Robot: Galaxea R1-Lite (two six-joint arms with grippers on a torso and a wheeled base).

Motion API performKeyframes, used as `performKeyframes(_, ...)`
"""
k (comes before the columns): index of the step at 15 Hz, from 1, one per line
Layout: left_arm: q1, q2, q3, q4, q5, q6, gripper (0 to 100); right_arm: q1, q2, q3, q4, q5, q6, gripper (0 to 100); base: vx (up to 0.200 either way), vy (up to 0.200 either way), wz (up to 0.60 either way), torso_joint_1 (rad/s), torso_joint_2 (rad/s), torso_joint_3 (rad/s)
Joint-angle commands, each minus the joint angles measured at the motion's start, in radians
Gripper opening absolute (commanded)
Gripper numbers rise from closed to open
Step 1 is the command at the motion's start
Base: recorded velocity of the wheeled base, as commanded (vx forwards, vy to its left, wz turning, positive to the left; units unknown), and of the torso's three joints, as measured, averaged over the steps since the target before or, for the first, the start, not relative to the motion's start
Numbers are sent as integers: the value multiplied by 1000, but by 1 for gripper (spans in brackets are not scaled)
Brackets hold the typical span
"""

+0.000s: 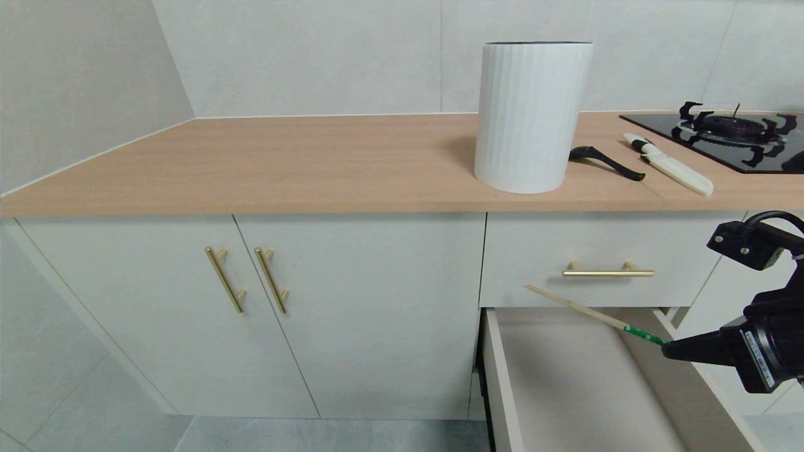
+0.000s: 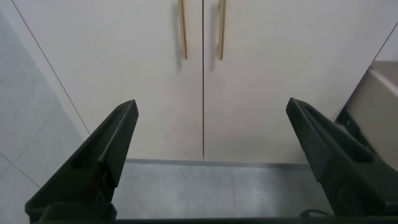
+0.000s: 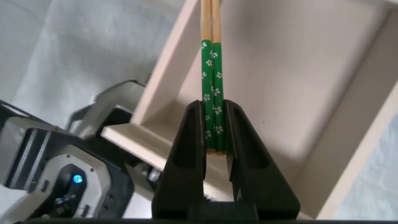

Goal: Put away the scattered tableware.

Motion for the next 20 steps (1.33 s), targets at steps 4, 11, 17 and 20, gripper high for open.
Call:
performKeyframes(4,0,0,0,0,1,0,100,0,17,6,-2,0,-3,0,0,0,0,-95,404,292)
performKeyframes(11,0,0,0,0,1,0,100,0,72,9,-25,-5,-3,0,0,0,0,-11,42,32)
performKeyframes(17,0,0,0,0,1,0,100,-1,310,-4,-77,-54,32,0,0,0,0,0,0,0)
performKeyframes(20,0,0,0,0,1,0,100,-1,460,-4,-207,-55,150,0,0,0,0,0,0,0)
